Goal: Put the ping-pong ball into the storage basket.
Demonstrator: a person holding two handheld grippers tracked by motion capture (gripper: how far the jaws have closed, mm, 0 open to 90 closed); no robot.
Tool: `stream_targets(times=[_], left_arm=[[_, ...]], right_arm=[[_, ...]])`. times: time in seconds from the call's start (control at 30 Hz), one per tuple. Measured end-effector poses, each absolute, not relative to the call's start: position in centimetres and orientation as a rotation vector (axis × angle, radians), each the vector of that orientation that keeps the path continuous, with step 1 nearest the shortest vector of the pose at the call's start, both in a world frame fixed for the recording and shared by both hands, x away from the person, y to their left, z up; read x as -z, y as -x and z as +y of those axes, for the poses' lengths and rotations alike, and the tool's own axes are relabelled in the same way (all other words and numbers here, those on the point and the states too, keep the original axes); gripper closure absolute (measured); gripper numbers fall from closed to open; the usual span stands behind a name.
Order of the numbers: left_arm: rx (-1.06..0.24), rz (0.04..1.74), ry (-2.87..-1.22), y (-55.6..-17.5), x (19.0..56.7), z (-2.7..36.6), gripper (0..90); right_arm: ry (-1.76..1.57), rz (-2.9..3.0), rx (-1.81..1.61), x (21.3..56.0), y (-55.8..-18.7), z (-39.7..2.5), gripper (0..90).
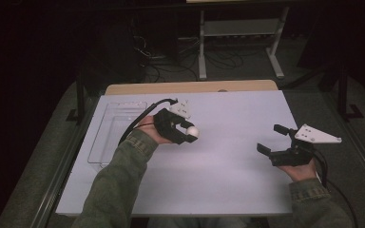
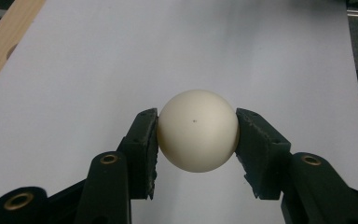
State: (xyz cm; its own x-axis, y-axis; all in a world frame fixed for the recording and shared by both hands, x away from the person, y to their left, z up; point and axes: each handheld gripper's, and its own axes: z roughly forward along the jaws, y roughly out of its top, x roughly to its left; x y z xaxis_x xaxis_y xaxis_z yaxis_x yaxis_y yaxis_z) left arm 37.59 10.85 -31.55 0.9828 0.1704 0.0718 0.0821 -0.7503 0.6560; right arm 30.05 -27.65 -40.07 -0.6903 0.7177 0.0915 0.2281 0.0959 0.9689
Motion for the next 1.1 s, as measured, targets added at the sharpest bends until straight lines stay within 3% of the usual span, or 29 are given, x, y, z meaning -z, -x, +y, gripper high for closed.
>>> stream_targets(times=[1.1], left_arm=[[-0.241,0.285,-2.463,-36.8,29.2,16.8,50.9]], right_arm=[[-0.921,1.982,-1.618,40.1,-30.0,-27.6,0.0]])
